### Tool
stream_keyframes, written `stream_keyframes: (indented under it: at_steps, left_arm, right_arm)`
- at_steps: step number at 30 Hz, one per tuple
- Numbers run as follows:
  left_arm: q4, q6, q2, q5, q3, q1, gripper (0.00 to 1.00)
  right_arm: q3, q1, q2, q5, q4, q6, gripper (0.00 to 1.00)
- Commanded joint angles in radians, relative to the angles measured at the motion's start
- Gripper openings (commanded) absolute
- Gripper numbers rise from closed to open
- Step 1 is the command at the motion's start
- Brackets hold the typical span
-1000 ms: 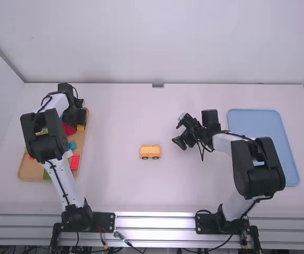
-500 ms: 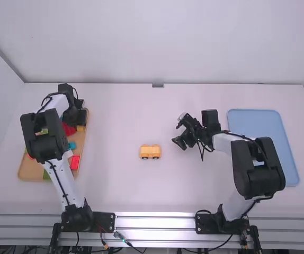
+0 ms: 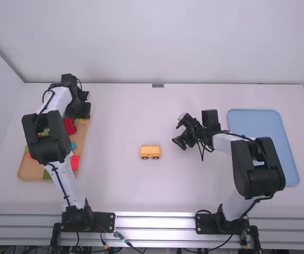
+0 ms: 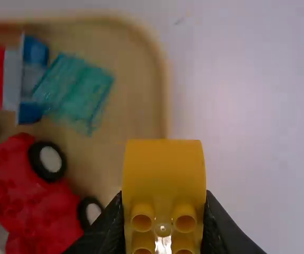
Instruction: Assemble lego blocks to make yellow taxi
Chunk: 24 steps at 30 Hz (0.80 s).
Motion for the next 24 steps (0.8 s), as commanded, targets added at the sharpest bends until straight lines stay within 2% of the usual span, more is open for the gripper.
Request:
stream_keyframes:
  at_steps: [1, 4, 5, 6, 10, 12, 16, 21, 24]
  left_arm:
    - [0.026, 0.048, -0.079, -0.039, -0.079, -0.106, 0.02]
    - [0.127, 0.108, -0.168, -0.081, -0.234, -0.213, 0.02]
    - [0.132, 0.114, -0.173, -0.081, -0.243, -0.219, 0.02]
    - [0.174, 0.163, -0.216, -0.075, -0.315, -0.261, 0.02]
    - [0.221, 0.33, -0.307, -0.034, -0.453, -0.351, 0.02]
    - [0.224, 0.502, -0.374, 0.01, -0.541, -0.41, 0.02]
    - [0.22, 0.698, -0.432, 0.037, -0.637, -0.475, 0.02]
    - [0.232, 0.967, -0.434, 0.114, -0.712, -0.492, 0.02]
    - [0.307, 0.982, -0.434, 0.128, -0.763, -0.484, 0.02]
  right_arm:
    - [-0.005, 0.002, -0.026, -0.006, -0.001, 0.005, 0.99]
    - [-0.005, 0.002, -0.026, -0.006, 0.003, 0.005, 0.99]
    - [-0.005, 0.002, -0.026, -0.006, 0.003, 0.005, 0.99]
    - [-0.005, 0.002, -0.026, -0.006, 0.003, 0.004, 0.99]
    - [-0.005, 0.002, -0.026, -0.006, 0.003, 0.005, 0.99]
    - [-0.005, 0.002, -0.026, -0.006, 0.002, 0.005, 0.99]
    - [-0.005, 0.002, -0.026, -0.006, 0.002, 0.005, 0.99]
    - [-0.005, 0.002, -0.026, -0.007, 0.003, 0.005, 0.99]
    - [-0.005, 0.002, -0.026, -0.006, 0.003, 0.017, 0.99]
